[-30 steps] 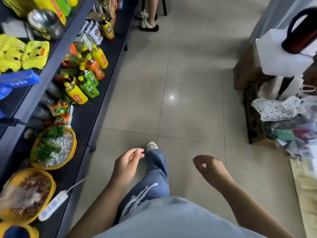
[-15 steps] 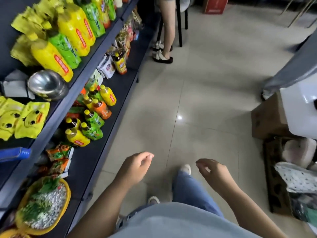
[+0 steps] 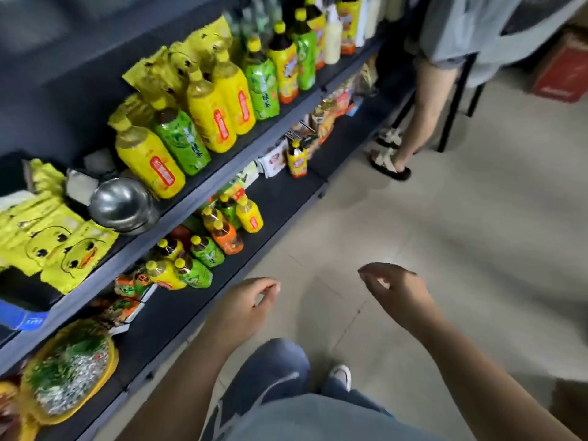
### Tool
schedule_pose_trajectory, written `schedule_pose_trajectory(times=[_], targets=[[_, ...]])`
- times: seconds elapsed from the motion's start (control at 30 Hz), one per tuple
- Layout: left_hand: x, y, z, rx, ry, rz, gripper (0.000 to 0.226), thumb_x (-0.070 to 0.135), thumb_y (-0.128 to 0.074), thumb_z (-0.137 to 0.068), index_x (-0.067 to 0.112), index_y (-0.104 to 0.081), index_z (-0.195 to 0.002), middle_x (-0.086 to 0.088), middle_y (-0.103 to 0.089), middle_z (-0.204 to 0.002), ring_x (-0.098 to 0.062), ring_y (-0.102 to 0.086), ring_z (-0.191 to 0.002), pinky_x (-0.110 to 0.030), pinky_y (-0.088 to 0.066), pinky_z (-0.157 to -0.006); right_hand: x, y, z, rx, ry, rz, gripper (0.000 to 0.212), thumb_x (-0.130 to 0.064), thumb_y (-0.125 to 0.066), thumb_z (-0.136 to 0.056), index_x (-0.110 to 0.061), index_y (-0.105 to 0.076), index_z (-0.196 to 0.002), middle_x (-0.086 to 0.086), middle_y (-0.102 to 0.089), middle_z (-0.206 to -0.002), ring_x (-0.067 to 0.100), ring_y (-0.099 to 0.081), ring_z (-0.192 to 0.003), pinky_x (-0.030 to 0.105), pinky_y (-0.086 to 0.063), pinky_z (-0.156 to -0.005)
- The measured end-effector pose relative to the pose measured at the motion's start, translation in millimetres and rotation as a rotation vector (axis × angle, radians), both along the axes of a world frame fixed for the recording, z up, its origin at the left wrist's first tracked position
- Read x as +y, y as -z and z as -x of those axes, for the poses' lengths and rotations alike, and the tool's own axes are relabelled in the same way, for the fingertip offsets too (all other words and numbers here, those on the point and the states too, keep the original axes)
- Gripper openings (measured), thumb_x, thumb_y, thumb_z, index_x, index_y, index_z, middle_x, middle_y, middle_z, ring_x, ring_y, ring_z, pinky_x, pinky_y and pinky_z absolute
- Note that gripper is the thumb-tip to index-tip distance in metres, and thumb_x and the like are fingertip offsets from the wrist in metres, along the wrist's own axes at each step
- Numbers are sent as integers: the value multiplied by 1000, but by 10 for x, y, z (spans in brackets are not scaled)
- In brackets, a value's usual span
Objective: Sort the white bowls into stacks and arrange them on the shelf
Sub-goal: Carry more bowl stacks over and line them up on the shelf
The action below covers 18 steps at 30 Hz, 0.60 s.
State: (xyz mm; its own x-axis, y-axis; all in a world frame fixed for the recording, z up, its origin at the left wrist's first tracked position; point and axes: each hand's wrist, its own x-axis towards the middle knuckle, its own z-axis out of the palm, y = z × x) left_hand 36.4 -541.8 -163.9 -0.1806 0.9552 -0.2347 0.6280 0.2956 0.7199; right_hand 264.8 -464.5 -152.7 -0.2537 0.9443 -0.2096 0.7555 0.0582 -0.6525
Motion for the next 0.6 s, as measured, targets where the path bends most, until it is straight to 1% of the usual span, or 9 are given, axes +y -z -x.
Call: schedule_pose_trajectory(times=[0.07,0.13,0.23,0.27,0.33,0.37,0.43,0.53,0.6], targets=[[295,-157,79,10,-86,-58,37,38,-48,-86,14,-67,-108,5,-67,-105,-10,-60,-101,-23,-45,-85,469,-124,216,36,-126,-52,18,-17,-55,-90,-13,-69,-99,0,-68,-107,12,-58,-90,10,-30,-68],[594,-288,234,43,-138,-124,44,42,-45,-81,16,-67,-108,7,-67,-105,-8,-59,-98,-15,-43,-80,942,-230,515,71,-283,-89,18,-16,-54,-90,-11,-68,-101,1,-67,-109,15,-59,-99,11,-31,-72],[1041,-500,602,123,-223,-217,22,29,-54,-91,19,-68,-105,13,-64,-96,4,-57,-86,-1,-37,-70,1604,-481,1015,113,-460,-199,15,-13,-57,-89,-8,-69,-96,6,-69,-100,21,-62,-93,16,-36,-73],[1218,-609,756,138,-263,-271,20,29,-54,-91,21,-69,-103,15,-64,-93,7,-57,-84,-1,-37,-69,1848,-599,1211,142,-519,-246,14,-12,-57,-88,-7,-69,-94,7,-69,-95,21,-62,-87,17,-39,-72],[1508,-875,1007,150,-312,-378,26,47,-51,-84,31,-68,-95,26,-61,-88,9,-56,-87,-4,-40,-67,2239,-883,1550,196,-612,-317,15,-12,-58,-88,-6,-69,-95,1,-66,-87,9,-59,-75,9,-39,-67],[1649,-1042,1139,171,-335,-433,33,56,-44,-76,37,-65,-93,30,-59,-87,8,-56,-88,-6,-41,-67,2431,-1052,1749,226,-649,-344,16,-12,-58,-88,-7,-69,-98,-3,-63,-86,4,-55,-73,5,-37,-66],[1849,-1322,1386,217,-387,-534,40,63,-36,-69,41,-62,-90,31,-59,-89,8,-55,-87,-9,-42,-68,2717,-1359,2096,286,-703,-407,15,-14,-60,-87,-8,-70,-97,-3,-63,-87,5,-56,-78,6,-38,-69],[2075,-1645,1730,249,-486,-640,14,52,-48,-74,49,-58,-83,38,-62,-80,13,-57,-78,-7,-43,-61,3064,-1687,2582,352,-823,-519,15,-17,-61,-82,-8,-71,-89,3,-69,-87,10,-56,-86,16,-40,-73],[2168,-1779,1962,287,-546,-686,12,52,-49,-74,52,-57,-82,43,-59,-84,16,-56,-78,-3,-41,-67,3256,-1849,2892,378,-887,-534,12,-15,-62,-83,-9,-71,-88,5,-70,-88,9,-54,-89,17,-41,-75]])
